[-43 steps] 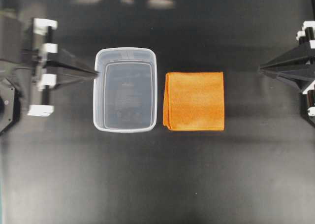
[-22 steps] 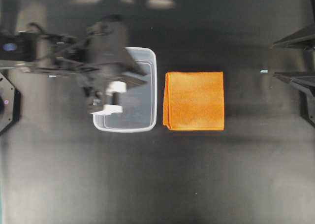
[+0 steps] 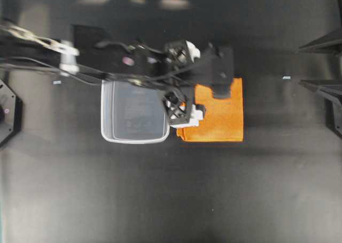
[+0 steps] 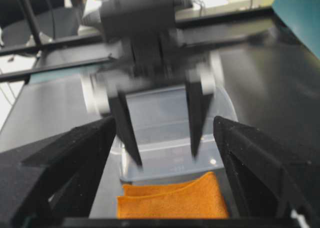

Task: Place the orange towel into the container with the left arm.
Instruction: 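Lower the left gripper onto the orange towel and pinch its center, then lift the towel and carry it left over the clear container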

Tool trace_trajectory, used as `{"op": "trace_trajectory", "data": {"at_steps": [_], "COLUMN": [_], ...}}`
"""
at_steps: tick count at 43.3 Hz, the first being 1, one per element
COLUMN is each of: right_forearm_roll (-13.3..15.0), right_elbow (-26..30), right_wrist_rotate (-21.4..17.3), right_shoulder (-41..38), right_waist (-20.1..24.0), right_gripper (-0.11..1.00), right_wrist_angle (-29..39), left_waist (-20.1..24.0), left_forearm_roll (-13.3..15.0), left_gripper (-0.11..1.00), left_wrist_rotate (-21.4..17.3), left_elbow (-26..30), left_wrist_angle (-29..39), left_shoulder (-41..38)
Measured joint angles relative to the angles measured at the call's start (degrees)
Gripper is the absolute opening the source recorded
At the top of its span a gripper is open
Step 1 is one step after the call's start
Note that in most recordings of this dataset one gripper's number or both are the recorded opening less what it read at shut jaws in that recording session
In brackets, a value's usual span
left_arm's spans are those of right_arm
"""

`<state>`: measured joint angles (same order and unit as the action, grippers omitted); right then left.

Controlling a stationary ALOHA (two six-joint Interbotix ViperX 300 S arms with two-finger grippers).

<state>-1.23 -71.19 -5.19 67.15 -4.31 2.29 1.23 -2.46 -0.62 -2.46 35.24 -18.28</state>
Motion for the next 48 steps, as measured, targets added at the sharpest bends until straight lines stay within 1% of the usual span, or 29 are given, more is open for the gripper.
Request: {"op": "trace_trajectory", "data": {"at_steps": [6, 15, 21, 24, 28, 29, 31, 34, 37, 39, 41, 42, 48], "right_forearm_roll": [0.0, 0.0, 0.0, 0.0, 0.09, 0.09, 0.0, 0.09, 0.09, 0.09, 0.09, 0.09, 0.09], "right_elbow": [-0.09, -0.44, -0.62, -0.53, -0.62, -0.62, -0.62, -0.53, -0.53, -0.62, -0.62, -0.62, -0.53], "right_wrist_rotate": [0.0, 0.26, 0.26, 0.44, 0.79, 0.79, 1.14, 1.41, 1.41, 1.41, 1.41, 1.41, 1.41], "right_shoulder": [0.62, 0.79, 0.88, 0.88, 0.97, 0.97, 0.97, 0.97, 0.97, 0.97, 0.97, 0.97, 1.05], "right_waist": [0.0, 0.0, 0.0, 0.0, 0.09, 0.0, 0.0, 0.0, 0.09, 0.09, 0.0, 0.0, 0.0], "right_gripper": [0.76, 0.76, 0.76, 0.76, 0.76, 0.76, 0.76, 0.76, 0.76, 0.76, 0.76, 0.76, 0.76], "right_wrist_angle": [0.0, 0.0, -0.09, -0.18, -0.18, -0.18, -0.18, -0.18, -0.18, -0.18, -0.18, -0.18, -0.09], "left_waist": [0.0, -0.18, -0.35, -0.44, -0.62, -0.62, -0.79, -0.97, -1.49, -1.76, -2.11, -2.2, -2.81], "left_forearm_roll": [0.0, 0.09, 0.09, 0.09, 0.09, 0.09, 0.09, 0.09, 0.09, 0.09, 0.0, 0.09, 0.09], "left_gripper": [0.87, 0.87, 0.87, 0.86, 0.82, 0.8, 0.7, 0.51, 0.29, 0.17, 0.09, 0.07, 0.06], "left_wrist_rotate": [0.0, 0.0, 0.0, 0.62, 0.79, 0.88, 1.14, 1.49, 1.58, 1.49, 1.23, 1.05, 0.0], "left_elbow": [2.72, 5.71, 6.77, 7.21, 7.29, 7.29, 7.38, 7.38, 7.38, 7.56, 7.56, 7.65, 8.26], "left_wrist_angle": [0.09, 0.09, 0.18, 0.18, 0.09, 0.0, 0.0, 0.0, 0.0, 0.0, 0.0, 0.0, 0.53], "left_shoulder": [-5.71, -11.43, -13.18, -13.89, -14.24, -14.33, -14.5, -14.59, -14.59, -14.5, -14.15, -14.06, -11.69]}}
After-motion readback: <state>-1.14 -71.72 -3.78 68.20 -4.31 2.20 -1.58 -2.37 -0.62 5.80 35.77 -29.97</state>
